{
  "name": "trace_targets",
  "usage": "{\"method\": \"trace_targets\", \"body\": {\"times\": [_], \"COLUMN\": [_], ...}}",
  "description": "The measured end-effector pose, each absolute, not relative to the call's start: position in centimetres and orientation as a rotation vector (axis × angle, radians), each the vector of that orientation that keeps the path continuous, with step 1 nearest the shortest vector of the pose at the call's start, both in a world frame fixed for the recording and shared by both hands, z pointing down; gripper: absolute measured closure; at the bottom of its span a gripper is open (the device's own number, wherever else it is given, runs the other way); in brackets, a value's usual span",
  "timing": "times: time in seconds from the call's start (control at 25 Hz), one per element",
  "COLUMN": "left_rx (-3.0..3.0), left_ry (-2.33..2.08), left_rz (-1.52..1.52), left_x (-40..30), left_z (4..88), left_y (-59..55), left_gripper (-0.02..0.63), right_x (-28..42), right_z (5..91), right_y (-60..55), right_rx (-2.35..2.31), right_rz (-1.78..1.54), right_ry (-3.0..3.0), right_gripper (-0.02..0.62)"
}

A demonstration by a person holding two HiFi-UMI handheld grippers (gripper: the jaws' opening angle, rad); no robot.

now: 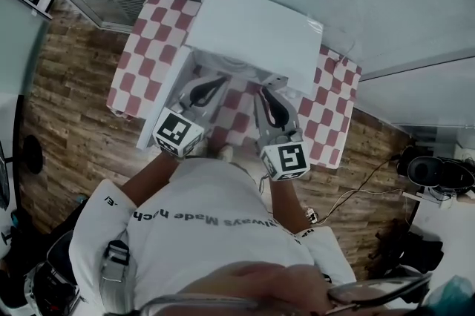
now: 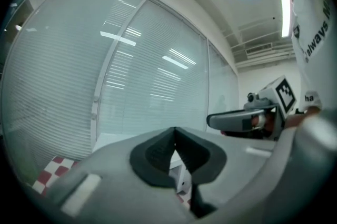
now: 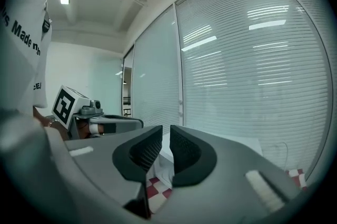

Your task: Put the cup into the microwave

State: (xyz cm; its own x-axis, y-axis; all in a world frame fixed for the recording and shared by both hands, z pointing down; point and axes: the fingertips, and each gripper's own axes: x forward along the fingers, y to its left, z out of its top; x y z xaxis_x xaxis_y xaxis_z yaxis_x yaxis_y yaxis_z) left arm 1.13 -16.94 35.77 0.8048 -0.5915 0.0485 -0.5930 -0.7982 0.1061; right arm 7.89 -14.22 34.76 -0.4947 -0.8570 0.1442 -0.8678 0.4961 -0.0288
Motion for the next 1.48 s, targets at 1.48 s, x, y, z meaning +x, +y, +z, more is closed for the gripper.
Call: {"method": "trace_targets", "body": {"times": [1.48], "left_rx": [2.936], "left_ry": [-0.859], "left_rz": [-0.018], "left_x": [0.7], "left_z": [30.5], "left_y": [-12.6], "left_gripper": [0.603], "right_x": [6.9], "right_z": [28.1], "right_y": [-10.0], "right_rx": [1.505], "right_rz": [0.047], "right_ry": [-2.669], "right_gripper": [0.557]}}
